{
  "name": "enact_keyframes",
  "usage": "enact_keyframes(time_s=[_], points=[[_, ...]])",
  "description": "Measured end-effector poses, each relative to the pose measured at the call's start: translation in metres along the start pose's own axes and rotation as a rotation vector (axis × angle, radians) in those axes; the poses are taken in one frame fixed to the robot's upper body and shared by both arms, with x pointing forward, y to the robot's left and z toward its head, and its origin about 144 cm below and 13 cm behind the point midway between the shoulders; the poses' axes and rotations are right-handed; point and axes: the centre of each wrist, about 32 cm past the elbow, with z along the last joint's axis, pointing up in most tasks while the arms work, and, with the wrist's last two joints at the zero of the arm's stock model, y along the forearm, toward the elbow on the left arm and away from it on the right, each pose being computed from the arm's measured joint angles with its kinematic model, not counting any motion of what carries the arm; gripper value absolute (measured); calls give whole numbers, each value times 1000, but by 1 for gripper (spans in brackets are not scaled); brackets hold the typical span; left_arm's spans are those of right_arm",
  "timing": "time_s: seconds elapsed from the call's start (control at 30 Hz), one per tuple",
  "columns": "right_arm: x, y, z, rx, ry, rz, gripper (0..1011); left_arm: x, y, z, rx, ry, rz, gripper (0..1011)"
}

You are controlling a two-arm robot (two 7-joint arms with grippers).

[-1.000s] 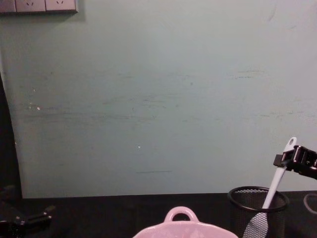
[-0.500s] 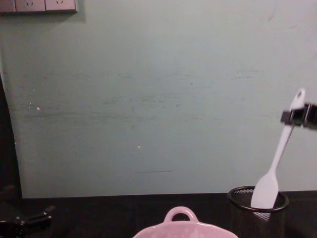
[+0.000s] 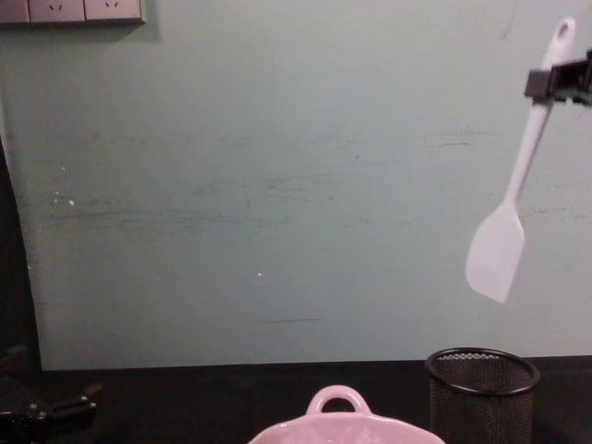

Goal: Use the one hand to pick up the spoon and stir the clear water in the bowl.

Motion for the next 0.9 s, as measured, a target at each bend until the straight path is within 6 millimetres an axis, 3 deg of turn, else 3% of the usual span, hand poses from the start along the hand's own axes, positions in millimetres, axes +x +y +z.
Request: enact_keyframes(time_s=[0.17,0.37,0.53,0.9], points=[[-7,2,8,6,-7,69,117,0,0,0,0,0,0,1011],[-19,5,3,9,-19,165,117,0,0,0,0,0,0,1011],[-29,7,-8,-12,-34,244,117,0,0,0,0,0,0,1011],[-43,10,-55,-49,-133,341,117,0,0,0,0,0,0,1011]])
